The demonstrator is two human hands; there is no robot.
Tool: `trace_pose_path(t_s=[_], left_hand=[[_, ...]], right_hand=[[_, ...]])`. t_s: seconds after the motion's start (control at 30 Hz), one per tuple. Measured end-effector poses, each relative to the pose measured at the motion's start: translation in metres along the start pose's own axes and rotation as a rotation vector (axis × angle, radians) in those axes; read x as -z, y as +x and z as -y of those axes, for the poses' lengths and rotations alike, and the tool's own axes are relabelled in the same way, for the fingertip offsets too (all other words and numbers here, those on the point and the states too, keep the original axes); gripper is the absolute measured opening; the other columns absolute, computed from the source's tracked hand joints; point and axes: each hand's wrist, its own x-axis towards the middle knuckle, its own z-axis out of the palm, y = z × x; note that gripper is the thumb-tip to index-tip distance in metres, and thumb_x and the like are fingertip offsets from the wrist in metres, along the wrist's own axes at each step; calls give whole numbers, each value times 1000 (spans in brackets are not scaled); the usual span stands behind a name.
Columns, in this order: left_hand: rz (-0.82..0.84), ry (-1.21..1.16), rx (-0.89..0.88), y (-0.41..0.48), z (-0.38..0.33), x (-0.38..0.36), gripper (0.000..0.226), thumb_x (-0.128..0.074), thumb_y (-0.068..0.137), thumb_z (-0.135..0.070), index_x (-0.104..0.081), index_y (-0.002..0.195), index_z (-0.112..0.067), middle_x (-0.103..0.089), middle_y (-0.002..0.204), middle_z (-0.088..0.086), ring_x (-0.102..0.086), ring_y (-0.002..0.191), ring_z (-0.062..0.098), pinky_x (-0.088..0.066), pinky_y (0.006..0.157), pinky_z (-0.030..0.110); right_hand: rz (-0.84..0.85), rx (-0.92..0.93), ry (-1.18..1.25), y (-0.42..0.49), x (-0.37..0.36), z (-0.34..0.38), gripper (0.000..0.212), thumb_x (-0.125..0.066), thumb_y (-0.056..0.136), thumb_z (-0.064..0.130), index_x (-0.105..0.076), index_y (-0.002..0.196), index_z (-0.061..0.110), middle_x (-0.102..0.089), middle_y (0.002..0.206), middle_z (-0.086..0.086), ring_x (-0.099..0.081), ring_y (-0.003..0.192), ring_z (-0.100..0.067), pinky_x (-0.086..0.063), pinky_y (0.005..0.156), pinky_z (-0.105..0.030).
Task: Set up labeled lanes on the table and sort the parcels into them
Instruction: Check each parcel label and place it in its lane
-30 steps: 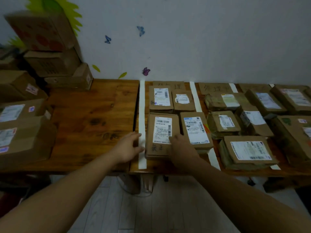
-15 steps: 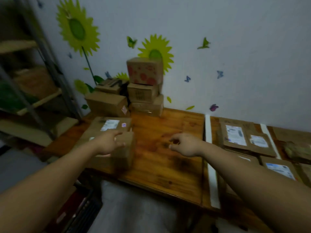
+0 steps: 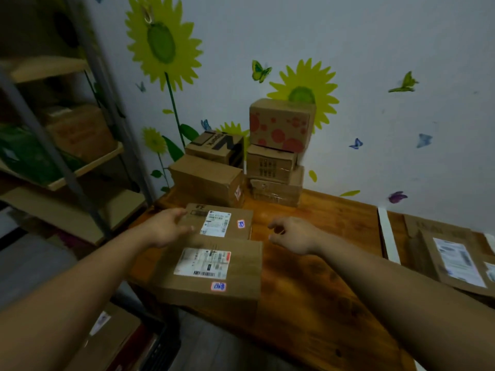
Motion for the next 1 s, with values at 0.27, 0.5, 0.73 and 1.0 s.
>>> trace_pose_path(t_s=[0.27,0.5,0.73,1.0], left_hand=[[109,-79,139,96,11,1,61,-58,91,-28,-30,145,-20,-45,139,8,-53,101,14,-42,79,26],[252,-177,313,163,43,-32,12,-53,94,-29,-52,98,-18,-60,96,3,-57,82,13,-45,74,30],[333,-175,151,185,17,-35,9,-55,94,-29,-58,87,-23,-66,98,5,-57,77,9,-45,69,24],[441,-210,-115,172,-41,-60,34,-63,87,-15,-52,120,-13,-58,124,8,-54,114,23,-42,100,38]], right_hand=[[31,-73,210,124,-15,-6,40,-51,96,35,-47,133,21,-56,120,-2,-53,90,-8,-45,75,-24],[176,-178,464,177,-66,-11,19,-50,98,29,-52,117,28,-56,114,7,-48,84,0,-37,62,-11],[42,-454,606,171,-64,-23,13,-55,95,31,-55,100,19,-61,88,-3,-60,73,-15,-51,61,-24],[-414,-674,730,89,-31,-46,50,-62,91,22,-46,136,8,-59,128,-11,-58,112,-28,-43,88,-28]])
